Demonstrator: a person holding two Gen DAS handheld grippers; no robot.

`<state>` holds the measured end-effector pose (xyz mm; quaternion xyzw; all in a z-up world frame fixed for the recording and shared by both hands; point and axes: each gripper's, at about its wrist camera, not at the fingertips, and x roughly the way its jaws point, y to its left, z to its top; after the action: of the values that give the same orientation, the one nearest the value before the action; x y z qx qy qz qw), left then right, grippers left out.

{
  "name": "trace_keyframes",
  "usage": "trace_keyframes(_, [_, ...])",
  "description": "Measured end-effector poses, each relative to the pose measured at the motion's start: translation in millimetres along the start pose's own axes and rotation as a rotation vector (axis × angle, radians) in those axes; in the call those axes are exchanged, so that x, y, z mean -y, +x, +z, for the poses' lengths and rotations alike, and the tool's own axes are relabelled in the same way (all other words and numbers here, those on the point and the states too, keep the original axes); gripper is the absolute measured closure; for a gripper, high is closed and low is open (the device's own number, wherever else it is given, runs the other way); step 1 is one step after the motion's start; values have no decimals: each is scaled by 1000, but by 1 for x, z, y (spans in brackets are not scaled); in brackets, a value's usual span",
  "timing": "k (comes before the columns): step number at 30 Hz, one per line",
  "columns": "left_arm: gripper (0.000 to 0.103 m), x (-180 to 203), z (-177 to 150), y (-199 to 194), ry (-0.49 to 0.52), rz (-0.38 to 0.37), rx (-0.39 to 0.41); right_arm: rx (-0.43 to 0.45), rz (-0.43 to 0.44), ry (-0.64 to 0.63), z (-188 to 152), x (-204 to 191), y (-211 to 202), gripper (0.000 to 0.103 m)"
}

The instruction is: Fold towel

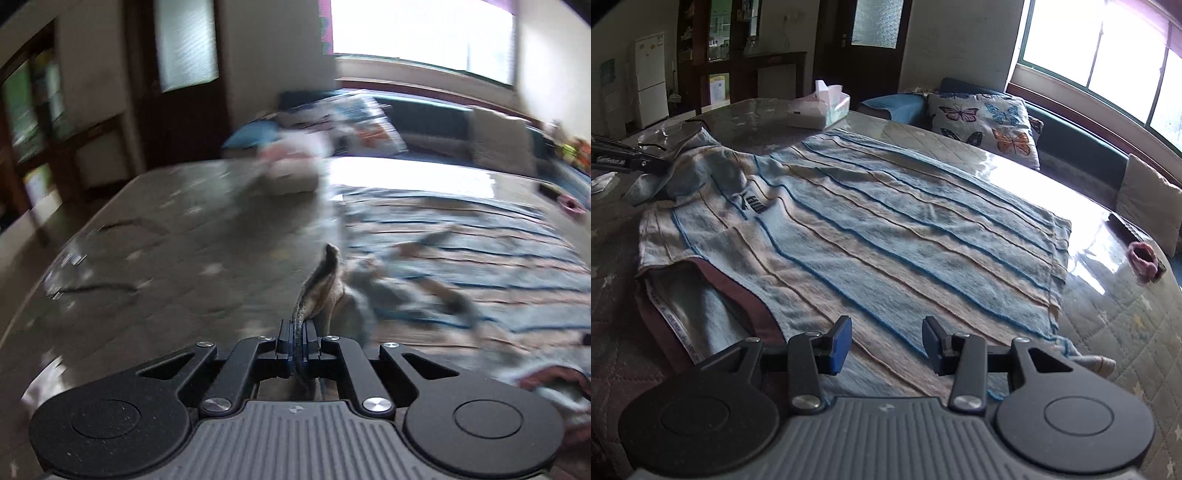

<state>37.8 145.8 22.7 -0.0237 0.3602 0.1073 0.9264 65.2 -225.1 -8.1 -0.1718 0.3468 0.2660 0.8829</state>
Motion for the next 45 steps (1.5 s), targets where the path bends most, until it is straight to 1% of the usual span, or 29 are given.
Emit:
trace_keyframes(2, [98,-14,-1,11,-34,5,-37,5,27,-20,5,-9,1,61])
trace_keyframes(5, [97,-22,-4,18,-35,24,-60,12,71,-67,12,-27,2,61])
trace_keyframes(8, [92,-30,-7,26,-35,43,-83,21,120,-133,16,-45,1,61])
trace_keyframes(9, [89,-31,-7,26,-32,54,-86,23,135,-158,16,-50,0,61])
trace_keyframes(10, [87,-30,-6,26,-25,70,-87,26,151,-180,16,-55,-1,61])
trace_keyframes(12, [87,-32,-5,24,-16,119,-84,30,173,-222,15,-63,-1,61])
trace_keyframes(15, [86,-41,-5,20,-40,162,-92,41,188,-267,14,-74,-2,61])
trace_keyframes(16, [85,-43,-4,16,-50,159,-87,46,193,-278,14,-77,-2,61])
trace_keyframes(18, [76,-42,-2,5,-57,146,-65,56,202,-297,14,-83,-3,61])
trace_keyframes(19, [74,-40,-1,-1,-53,138,-50,57,204,-301,14,-85,-2,61])
trace_keyframes(21, [70,-31,1,-11,-38,102,-26,57,217,-307,13,-92,0,61])
trace_keyframes(22, [69,-27,1,-13,-29,90,-22,56,224,-312,12,-96,1,61])
trace_keyframes(24, [63,-21,-1,-10,-9,79,-28,47,245,-327,9,-104,2,61])
trace_keyframes(25, [61,-17,-3,-9,1,74,-31,48,251,-342,7,-109,1,61])
trace_keyframes(29, [61,-4,-8,-4,42,53,-43,87,237,-413,-1,-124,-9,61])
trace_keyframes(31, [61,3,-10,-2,62,42,-49,78,266,-414,-4,-126,-11,61])
trace_keyframes(33, [61,10,-13,0,83,32,-55,70,294,-411,-6,-128,-13,65])
trace_keyframes(36, [61,20,-17,4,113,16,-64,56,344,-377,-6,-129,-12,67])
trace_keyframes(37, [60,20,-18,5,119,16,-70,45,372,-363,-5,-129,-11,68])
trace_keyframes(39, [60,16,-19,7,119,25,-84,41,395,-362,-5,-129,-12,68])
trace_keyframes(42, [60,10,-12,5,98,28,-75,60,381,-352,-1,-126,-14,69])
trace_keyframes(45, [60,9,6,5,73,8,-49,82,326,-301,7,-115,-13,70])
